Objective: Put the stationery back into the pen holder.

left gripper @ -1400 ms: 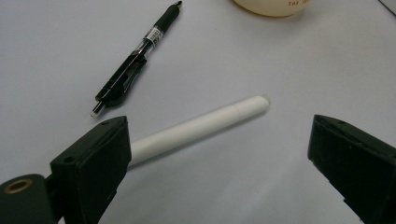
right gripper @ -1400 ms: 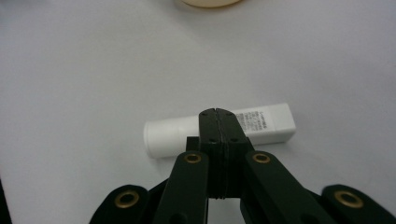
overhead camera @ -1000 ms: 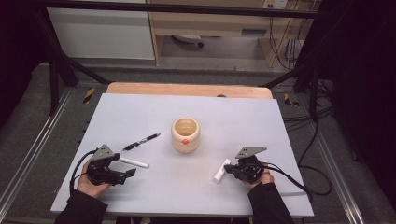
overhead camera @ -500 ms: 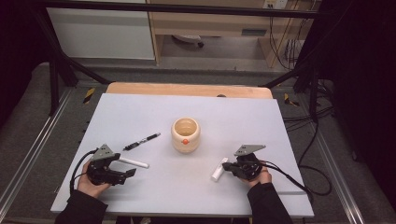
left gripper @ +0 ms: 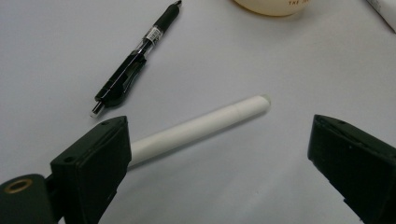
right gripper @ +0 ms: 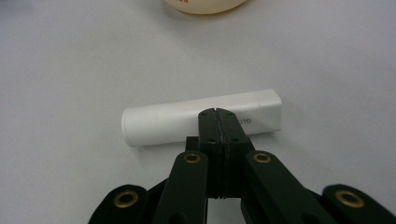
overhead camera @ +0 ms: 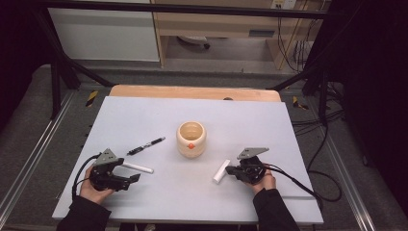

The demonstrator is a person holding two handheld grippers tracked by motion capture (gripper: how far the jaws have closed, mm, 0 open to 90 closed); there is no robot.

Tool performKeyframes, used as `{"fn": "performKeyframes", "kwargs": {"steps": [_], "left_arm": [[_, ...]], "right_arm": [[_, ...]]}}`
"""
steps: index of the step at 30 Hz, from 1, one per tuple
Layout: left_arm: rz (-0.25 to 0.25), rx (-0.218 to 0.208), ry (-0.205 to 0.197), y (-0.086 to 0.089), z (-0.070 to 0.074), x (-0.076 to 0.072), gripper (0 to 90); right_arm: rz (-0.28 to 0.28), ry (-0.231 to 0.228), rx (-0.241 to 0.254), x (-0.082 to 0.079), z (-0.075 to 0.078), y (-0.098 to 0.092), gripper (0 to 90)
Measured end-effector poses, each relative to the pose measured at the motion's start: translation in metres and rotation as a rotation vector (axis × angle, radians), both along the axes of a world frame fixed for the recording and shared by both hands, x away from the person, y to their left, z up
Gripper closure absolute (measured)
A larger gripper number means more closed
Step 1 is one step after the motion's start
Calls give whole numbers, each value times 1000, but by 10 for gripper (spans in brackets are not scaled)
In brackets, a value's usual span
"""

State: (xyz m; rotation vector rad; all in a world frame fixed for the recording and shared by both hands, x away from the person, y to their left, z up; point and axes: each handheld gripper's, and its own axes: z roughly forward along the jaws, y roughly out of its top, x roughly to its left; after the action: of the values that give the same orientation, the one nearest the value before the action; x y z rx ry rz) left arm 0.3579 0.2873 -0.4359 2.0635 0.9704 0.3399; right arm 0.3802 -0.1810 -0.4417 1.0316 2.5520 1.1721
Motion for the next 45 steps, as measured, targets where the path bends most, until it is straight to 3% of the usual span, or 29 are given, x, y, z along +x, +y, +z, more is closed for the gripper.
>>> {"fn": "performKeyframes", "kwargs": {"steps": [20, 23, 36, 40, 45], "left_arm": [[-5, 6, 18, -6, 2, -1, 61], [-11, 9, 23, -11, 4, -3, 60], [-40, 27, 41, -41, 12, -8, 51], [-49, 28, 50, -53, 15, -10, 46], [-71, 40, 52, -72, 19, -11, 36]], "right_arm": [[-5, -13, -3, -6, 5, -4, 871], [-16, -21, 12, -8, 7, -9, 805], [-140, -47, 73, -10, 10, -48, 326], [-156, -61, 68, -9, 8, -55, 175], [-188, -39, 84, -9, 5, -62, 90]]}}
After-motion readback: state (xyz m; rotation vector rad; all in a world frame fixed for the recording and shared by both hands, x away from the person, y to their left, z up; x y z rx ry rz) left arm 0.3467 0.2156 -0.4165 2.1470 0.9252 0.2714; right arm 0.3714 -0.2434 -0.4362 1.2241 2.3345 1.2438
